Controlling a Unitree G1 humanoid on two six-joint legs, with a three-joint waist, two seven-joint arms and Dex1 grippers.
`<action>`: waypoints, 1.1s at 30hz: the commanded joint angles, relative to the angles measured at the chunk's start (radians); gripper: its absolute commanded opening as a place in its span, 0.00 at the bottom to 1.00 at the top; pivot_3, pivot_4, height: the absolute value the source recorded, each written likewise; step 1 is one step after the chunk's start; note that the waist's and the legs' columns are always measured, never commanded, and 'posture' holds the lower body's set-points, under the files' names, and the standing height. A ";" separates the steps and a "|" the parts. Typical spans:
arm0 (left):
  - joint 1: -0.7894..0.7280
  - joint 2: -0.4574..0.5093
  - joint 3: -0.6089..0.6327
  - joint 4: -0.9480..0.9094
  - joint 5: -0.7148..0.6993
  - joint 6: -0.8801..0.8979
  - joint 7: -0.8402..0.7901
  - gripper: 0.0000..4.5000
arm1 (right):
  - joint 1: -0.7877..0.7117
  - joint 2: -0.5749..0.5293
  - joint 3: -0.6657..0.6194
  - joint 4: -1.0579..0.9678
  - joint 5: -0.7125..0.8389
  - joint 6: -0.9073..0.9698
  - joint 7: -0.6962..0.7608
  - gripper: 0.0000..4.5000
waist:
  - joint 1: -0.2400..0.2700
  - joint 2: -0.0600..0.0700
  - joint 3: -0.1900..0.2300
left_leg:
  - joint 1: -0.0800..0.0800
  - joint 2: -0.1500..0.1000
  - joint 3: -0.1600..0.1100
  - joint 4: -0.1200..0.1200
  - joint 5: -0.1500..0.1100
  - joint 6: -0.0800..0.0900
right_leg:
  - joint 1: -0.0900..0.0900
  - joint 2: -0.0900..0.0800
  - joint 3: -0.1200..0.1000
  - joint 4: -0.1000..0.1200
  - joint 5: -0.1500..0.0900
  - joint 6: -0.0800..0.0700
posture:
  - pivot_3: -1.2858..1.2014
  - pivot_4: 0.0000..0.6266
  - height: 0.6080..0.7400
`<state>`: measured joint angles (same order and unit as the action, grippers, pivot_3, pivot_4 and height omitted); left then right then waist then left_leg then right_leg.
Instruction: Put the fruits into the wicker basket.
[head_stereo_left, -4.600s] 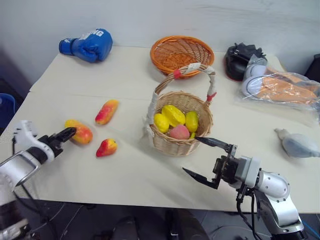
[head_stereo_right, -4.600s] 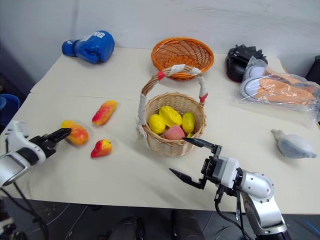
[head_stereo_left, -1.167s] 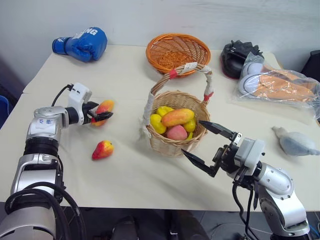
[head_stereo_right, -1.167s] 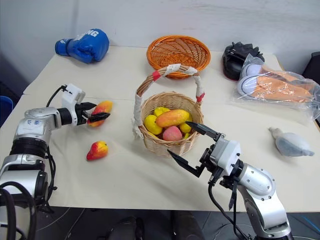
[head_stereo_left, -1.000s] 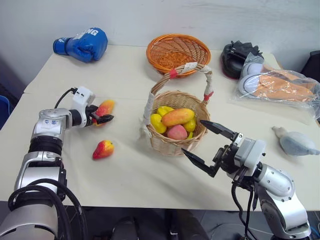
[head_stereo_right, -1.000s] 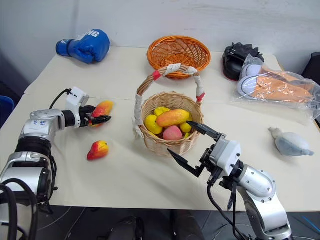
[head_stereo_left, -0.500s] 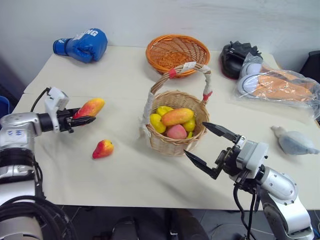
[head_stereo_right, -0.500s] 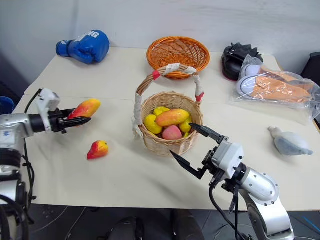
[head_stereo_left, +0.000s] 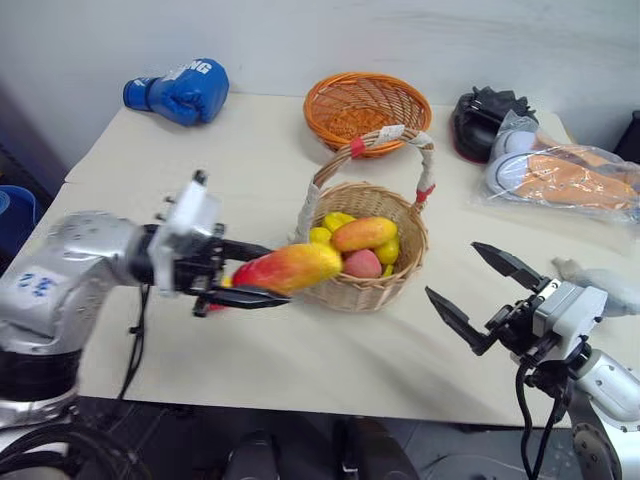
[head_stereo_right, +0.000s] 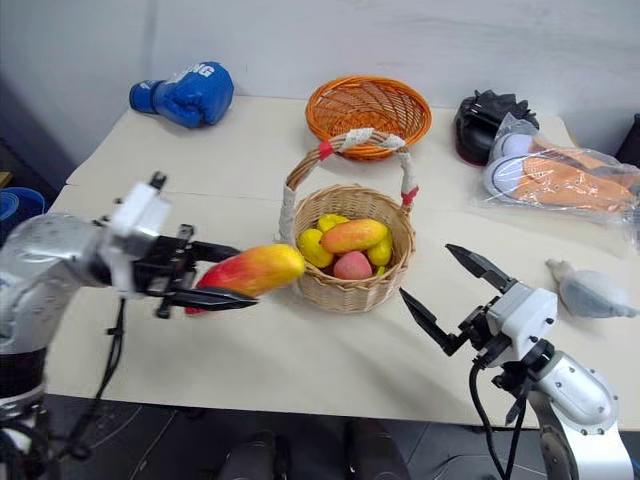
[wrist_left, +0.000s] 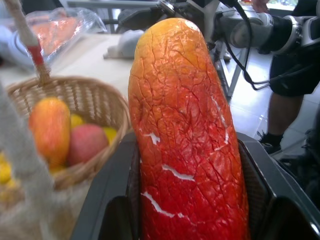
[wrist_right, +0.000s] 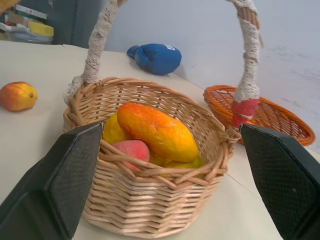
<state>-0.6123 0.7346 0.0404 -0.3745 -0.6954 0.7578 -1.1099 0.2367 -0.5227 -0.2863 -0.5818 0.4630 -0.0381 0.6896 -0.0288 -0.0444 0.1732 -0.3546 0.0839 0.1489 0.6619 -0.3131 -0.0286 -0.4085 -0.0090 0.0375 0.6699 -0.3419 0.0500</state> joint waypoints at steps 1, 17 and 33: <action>-0.060 -0.103 -0.080 -0.012 0.048 0.078 0.208 0.44 | 0.019 -0.003 -0.024 -0.054 0.010 0.003 -0.017 1.00 | -0.004 0.000 0.000 | 0.000 -0.001 0.000 0.000 0.000 0.000 | 0.000 0.001 0.000 0.000 0.000 0.000 | 0.52 0.24 1.00; -0.059 -0.311 -0.216 0.015 0.213 0.018 0.429 0.91 | 0.087 0.030 0.033 -0.171 -0.060 0.013 -0.085 1.00 | -0.002 0.002 0.001 | 0.002 0.000 -0.001 -0.001 0.001 -0.002 | -0.002 0.002 0.007 0.001 0.000 0.001 | 0.52 0.24 1.00; 0.153 0.121 0.212 0.247 0.021 -0.182 -0.110 0.99 | -0.091 -0.083 0.092 -0.134 0.075 0.069 0.071 1.00 | -0.020 0.004 0.003 | 0.002 0.000 -0.001 -0.002 0.001 -0.002 | -0.002 0.002 0.005 -0.001 0.000 0.000 | 0.52 0.24 1.00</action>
<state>-0.4673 0.8312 0.1801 -0.1879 -0.6968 0.6267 -1.2114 0.1731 -0.5901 -0.2041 -0.6986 0.4976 0.0235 0.7339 -0.0491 -0.0401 0.1757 -0.3526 0.0838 0.1479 0.6601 -0.3124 -0.0300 -0.4101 -0.0076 0.0426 0.6688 -0.3422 0.0503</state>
